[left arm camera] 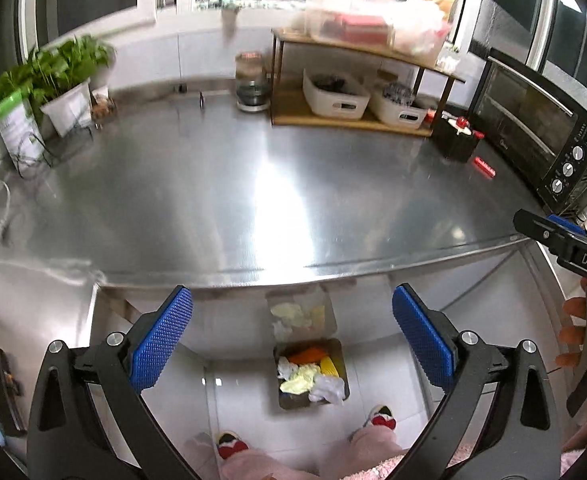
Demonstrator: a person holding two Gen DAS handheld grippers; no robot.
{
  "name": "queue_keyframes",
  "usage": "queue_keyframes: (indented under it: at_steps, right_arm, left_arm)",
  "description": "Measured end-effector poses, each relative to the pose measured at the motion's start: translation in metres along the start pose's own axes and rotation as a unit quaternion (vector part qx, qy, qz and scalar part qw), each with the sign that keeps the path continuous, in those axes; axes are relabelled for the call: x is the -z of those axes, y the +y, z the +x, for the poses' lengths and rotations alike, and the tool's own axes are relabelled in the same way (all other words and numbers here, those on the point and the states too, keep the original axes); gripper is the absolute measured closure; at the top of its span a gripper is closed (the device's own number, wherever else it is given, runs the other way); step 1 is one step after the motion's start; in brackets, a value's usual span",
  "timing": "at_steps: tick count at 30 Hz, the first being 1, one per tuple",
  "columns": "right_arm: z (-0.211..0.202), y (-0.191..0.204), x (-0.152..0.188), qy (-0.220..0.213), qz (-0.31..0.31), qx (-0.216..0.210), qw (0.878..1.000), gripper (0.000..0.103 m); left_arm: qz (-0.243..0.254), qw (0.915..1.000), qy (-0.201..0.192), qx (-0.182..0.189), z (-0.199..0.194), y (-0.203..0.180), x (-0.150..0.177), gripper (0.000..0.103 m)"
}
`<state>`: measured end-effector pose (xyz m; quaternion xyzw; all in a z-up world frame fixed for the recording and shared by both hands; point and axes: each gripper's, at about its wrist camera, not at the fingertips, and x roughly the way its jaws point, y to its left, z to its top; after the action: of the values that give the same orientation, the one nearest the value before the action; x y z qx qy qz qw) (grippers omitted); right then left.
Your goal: Collect trash
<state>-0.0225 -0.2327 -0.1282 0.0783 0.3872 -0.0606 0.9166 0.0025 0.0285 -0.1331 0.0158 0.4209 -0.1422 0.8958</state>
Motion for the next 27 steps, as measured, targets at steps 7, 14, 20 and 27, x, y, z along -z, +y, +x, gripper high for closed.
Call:
queue_keyframes:
  at_steps: [7,14,20,27]
  right_arm:
    - [-0.034,0.001,-0.012,-0.052,-0.013,0.012,0.999,0.003]
    - [-0.050,0.004,-0.018,-0.068,-0.012,0.001,0.998,0.003]
    - [-0.056,0.009,-0.021,-0.077,-0.019,-0.003,0.997,0.003]
    - [-0.059,0.012,-0.025,-0.082,-0.024,-0.001,0.996,0.003]
  left_arm:
    - [0.022,0.9983,-0.048,-0.025,-0.035,-0.007,-0.015,0.008]
    - [0.029,0.9949,-0.084,-0.048,-0.055,-0.009,-0.024,0.008]
    - [0.014,0.9932,-0.096,-0.064,-0.064,-0.005,-0.026,0.008]
    - [0.009,0.9918,-0.106,-0.071,-0.070,-0.004,-0.031,0.008]
